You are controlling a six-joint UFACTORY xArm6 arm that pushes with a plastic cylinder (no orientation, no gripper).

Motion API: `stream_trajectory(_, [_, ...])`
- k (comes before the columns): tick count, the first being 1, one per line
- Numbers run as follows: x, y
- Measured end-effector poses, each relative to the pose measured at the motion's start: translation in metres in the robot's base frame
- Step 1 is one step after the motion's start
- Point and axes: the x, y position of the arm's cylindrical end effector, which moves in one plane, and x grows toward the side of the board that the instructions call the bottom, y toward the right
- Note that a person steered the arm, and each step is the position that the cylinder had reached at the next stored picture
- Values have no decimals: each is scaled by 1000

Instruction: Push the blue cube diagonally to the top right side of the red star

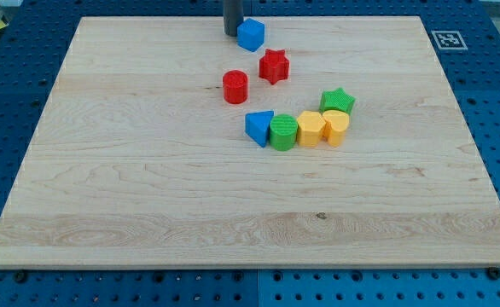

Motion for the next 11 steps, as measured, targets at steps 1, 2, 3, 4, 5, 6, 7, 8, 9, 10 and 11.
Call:
stream_trajectory(1, [12,-13])
stream_trajectory(2, [17,-4])
stream_trajectory(3, [9,-7])
stream_trajectory(4, [5,-5])
stream_trajectory(5, [12,17])
stream_trajectory(6, [16,40])
stream_trajectory(7, [6,48])
stream_trajectory(8, [-8,53])
stream_trajectory(9, [20,73])
stream_trajectory(10, [31,80])
stream_trajectory(11, [20,87])
